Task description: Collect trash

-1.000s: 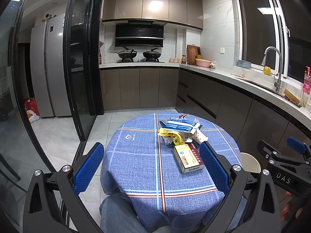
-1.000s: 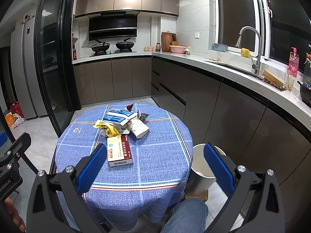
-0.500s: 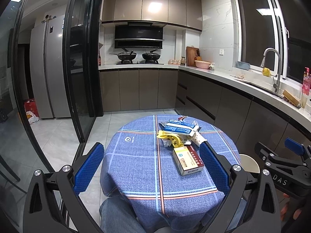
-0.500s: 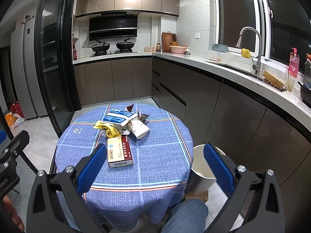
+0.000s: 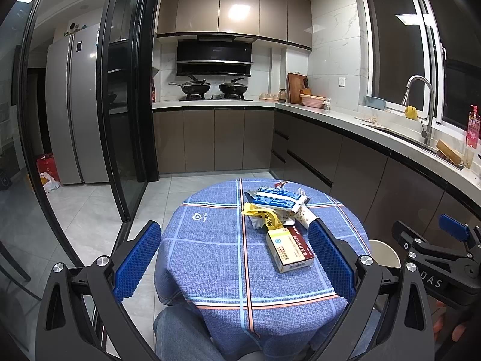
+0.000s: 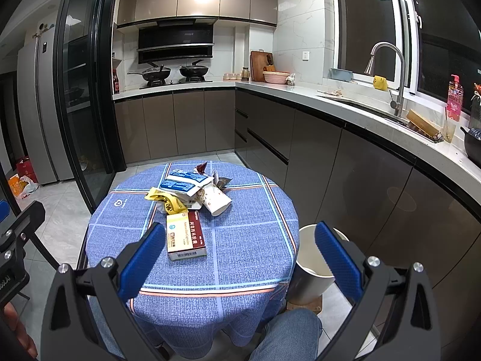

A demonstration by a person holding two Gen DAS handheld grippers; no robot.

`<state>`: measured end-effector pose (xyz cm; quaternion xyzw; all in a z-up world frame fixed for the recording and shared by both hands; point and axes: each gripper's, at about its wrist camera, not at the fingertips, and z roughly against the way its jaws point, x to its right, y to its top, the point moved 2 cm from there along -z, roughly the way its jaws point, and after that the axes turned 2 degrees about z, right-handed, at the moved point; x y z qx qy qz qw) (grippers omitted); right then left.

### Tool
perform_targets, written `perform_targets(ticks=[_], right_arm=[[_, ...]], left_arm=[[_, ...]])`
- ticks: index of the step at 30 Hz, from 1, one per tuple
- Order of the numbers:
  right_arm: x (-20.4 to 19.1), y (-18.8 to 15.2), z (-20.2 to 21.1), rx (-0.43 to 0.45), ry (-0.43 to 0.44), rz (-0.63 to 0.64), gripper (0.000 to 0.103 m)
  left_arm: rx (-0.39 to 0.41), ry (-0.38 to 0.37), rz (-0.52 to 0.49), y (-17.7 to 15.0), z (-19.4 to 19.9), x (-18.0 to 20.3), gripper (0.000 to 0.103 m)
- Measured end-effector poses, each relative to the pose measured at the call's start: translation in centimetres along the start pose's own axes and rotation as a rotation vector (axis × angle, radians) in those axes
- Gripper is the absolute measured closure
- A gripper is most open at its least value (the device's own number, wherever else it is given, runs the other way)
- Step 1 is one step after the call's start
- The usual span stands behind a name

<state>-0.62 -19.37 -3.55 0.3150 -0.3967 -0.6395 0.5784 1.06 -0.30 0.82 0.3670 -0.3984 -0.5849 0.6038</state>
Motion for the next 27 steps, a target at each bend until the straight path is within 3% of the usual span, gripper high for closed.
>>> perform_targets(ticks=[27], right_arm=[[-0.39, 0.24, -0.26, -0.003, 0.002, 0.003, 0.003]], left_arm=[[-0.001, -0.007, 0.000, 0.10, -0.01, 0.26, 0.008]])
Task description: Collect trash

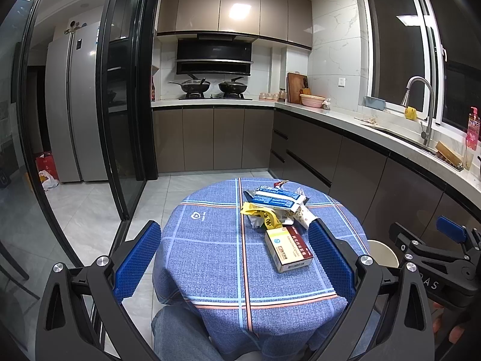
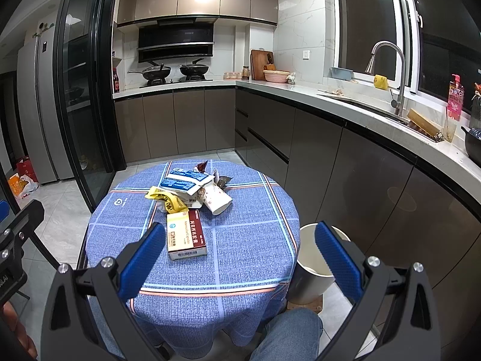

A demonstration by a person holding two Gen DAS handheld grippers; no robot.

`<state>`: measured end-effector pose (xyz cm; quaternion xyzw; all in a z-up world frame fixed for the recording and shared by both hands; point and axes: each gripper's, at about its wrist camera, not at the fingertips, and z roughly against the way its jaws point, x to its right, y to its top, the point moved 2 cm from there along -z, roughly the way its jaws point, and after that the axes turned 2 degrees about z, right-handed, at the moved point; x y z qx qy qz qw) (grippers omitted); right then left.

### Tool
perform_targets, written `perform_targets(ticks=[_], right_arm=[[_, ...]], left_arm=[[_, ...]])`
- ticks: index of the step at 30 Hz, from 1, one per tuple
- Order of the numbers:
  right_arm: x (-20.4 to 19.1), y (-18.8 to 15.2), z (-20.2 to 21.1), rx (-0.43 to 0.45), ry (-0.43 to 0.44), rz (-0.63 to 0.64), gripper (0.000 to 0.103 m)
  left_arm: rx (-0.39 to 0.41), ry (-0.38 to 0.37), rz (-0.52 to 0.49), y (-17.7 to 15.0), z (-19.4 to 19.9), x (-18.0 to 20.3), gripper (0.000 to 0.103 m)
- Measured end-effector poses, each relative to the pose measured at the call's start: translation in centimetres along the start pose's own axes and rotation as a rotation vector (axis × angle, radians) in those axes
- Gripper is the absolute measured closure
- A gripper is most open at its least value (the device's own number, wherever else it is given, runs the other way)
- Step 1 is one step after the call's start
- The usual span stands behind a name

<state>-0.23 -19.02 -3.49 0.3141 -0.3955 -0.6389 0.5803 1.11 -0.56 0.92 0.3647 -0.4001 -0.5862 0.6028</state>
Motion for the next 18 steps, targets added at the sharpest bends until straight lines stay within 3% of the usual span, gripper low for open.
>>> perform_targets(ticks=[18], right_arm=[[-0.18, 0.03, -0.13, -0.004, 0.000, 0.001, 0.003]], left_arm=[[-0.008, -0.004, 0.005, -0.10, -0.38, -0.05, 0.008]])
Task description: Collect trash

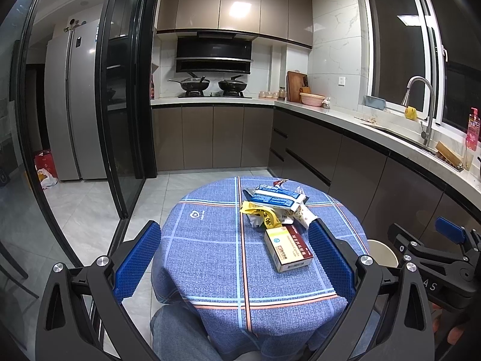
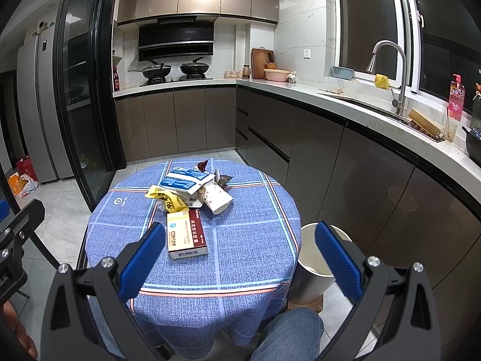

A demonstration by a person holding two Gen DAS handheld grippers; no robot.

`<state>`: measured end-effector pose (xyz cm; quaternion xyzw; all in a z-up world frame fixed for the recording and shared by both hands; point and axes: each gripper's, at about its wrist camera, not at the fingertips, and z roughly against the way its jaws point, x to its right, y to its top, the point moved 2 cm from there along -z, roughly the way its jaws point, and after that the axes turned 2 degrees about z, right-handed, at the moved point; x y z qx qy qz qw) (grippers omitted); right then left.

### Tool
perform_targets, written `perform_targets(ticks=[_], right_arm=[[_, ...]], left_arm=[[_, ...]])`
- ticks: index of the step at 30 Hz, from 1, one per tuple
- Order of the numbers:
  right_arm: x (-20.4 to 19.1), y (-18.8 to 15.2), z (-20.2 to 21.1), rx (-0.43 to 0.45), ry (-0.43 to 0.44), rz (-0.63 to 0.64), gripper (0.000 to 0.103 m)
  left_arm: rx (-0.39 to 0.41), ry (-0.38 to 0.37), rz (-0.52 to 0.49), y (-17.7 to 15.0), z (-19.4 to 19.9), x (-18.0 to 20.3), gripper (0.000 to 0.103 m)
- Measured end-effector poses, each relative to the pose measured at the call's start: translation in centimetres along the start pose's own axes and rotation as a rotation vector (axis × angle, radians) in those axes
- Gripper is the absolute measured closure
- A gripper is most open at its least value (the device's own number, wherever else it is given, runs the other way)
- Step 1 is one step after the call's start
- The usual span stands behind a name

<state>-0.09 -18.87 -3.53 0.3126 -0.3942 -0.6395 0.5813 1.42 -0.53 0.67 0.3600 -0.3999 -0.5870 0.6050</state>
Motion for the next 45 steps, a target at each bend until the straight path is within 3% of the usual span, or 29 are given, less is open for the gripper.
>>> perform_targets(ticks=[19, 21, 23, 25, 29, 34, 42, 43, 45], right_arm=[[-0.6, -0.5, -2.4, -0.040, 0.013, 0.013, 0.003], [-0.5, -0.6, -3.3, -0.050, 0.058, 0.010, 0.003], [-0.7, -1.2, -5.1, -0.085, 0.166, 0.009, 0.003], [-1.4, -2.1, -6.9, -0.114, 0.267, 0.028, 0.003], [-4.0, -4.6, -12.2, -0.242, 0.346, 0.101, 0.003], [-6.6, -5.8, -18.7, -0.332, 0.330, 0.137, 0.003], [-8.6, -6.3, -25.2, -0.417, 0.323, 0.158, 0.004], [-8.5, -6.4, -25.2, -0.418, 0.324, 0.152, 0.005], [-7.6, -6.5, -25.6, -0.430, 0.335, 0.118, 0.026]], left_arm=[[-0.035, -0.009, 0.020, 0.0, -2.3, -0.8, 0.008], [-0.033, -0.017, 0.033, 0.2, -2.7, -1.5, 0.008], [-0.045, -0.050, 0.064, 0.4, -3.6, -2.5, 0.008], [-0.064, -0.088, 0.093, 0.4, -4.9, -3.5, 0.008], [-0.145, -0.111, 0.137, -0.3, -8.5, -5.4, 0.008], [-0.225, -0.107, 0.133, -1.0, -12.8, -6.5, 0.009], [-0.371, -0.241, 0.238, -1.2, -20.6, -6.0, 0.009], [-0.380, -0.245, 0.229, -1.3, -21.3, -5.6, 0.009], [-0.407, -0.262, 0.196, -1.4, -23.4, -4.4, 0.009]])
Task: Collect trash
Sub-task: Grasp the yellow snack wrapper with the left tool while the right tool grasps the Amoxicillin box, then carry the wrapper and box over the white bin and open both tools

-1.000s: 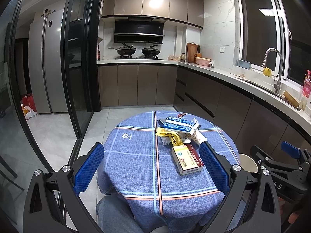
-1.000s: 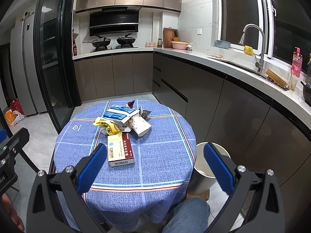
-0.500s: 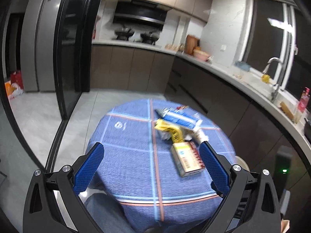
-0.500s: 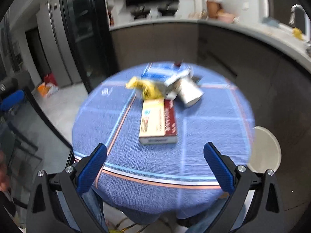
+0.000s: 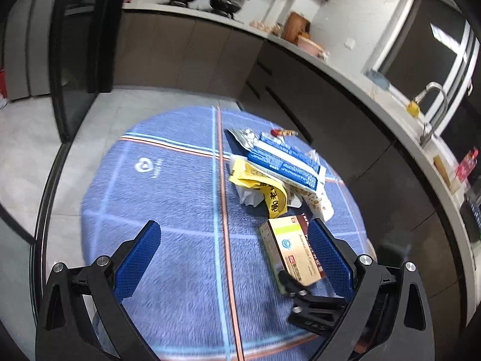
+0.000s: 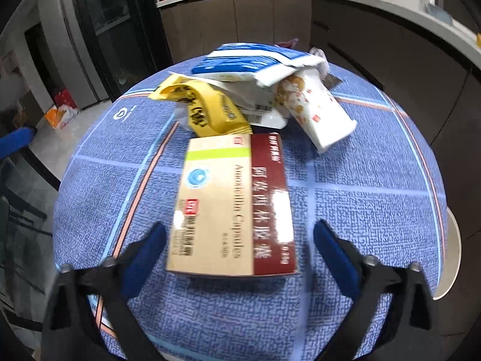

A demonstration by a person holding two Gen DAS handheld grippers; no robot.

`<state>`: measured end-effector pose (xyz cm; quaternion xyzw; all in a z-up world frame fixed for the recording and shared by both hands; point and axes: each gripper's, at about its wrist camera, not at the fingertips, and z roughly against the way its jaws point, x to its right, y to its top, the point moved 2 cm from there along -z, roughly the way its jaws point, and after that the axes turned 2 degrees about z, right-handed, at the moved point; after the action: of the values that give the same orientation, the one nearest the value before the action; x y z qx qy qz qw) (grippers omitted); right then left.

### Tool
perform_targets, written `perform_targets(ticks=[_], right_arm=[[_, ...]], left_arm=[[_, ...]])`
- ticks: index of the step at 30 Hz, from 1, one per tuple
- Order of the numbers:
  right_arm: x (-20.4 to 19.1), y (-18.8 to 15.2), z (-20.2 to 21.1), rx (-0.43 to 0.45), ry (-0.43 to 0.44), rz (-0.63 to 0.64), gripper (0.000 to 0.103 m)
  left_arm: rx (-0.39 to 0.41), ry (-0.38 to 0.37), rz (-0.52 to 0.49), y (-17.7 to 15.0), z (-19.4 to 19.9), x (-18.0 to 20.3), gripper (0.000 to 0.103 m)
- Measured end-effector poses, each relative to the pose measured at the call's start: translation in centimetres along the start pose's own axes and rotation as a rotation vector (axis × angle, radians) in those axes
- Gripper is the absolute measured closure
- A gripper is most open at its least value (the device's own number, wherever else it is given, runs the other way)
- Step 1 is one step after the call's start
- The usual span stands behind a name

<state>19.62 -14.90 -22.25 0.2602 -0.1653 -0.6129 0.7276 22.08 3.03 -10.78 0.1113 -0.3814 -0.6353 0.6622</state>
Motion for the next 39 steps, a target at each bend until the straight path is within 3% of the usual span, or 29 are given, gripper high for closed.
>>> perform_targets(ticks=[2, 7, 14, 27, 30, 32, 34, 36, 39], right_arm=[[1.2, -0.1, 0.2, -0.006, 0.018, -0.027, 0.027], [3.8, -1.5, 1.9, -0.013, -0.012, -0.036, 0.027], [6.2, -2.9, 3.0, -0.022, -0.014, -0.083, 0.027], [5.4, -2.0, 2.6, -0.004, -0.018, -0.093, 0.016], [5.4, -1.5, 2.3, 0.002, -0.036, -0.090, 0.017], [5.5, -1.3, 2.0, 0.000, -0.036, -0.096, 0.027], [5.5, -1.3, 2.0, 0.001, -0.041, -0.101, 0.028], [5.3, -1.2, 2.3, 0.001, -0.033, -0.100, 0.028], [4.9, -1.4, 3.9, 0.030, -0.022, -0.085, 0.028]], left_arm=[[-0.033, -0.022, -0.022, 0.2, -2.3, 0.9, 0.011], [-0.134, -0.070, -0.027, 0.4, -8.4, 2.6, 0.035], [-0.175, -0.040, 0.058, 0.5, -12.9, 2.4, 0.036], [-0.193, 0.007, 0.180, 0.0, -12.8, -1.6, 0.040], [-0.193, 0.024, 0.177, -0.3, -12.6, -2.3, 0.052], [-0.197, 0.024, 0.158, -0.4, -12.4, -2.4, 0.073], [-0.207, 0.014, 0.142, -0.6, -12.3, -2.4, 0.084], [-0.209, 0.015, 0.121, -0.9, -11.6, -2.6, 0.090], [-0.189, -0.005, 0.120, -1.2, -9.5, -2.6, 0.092]])
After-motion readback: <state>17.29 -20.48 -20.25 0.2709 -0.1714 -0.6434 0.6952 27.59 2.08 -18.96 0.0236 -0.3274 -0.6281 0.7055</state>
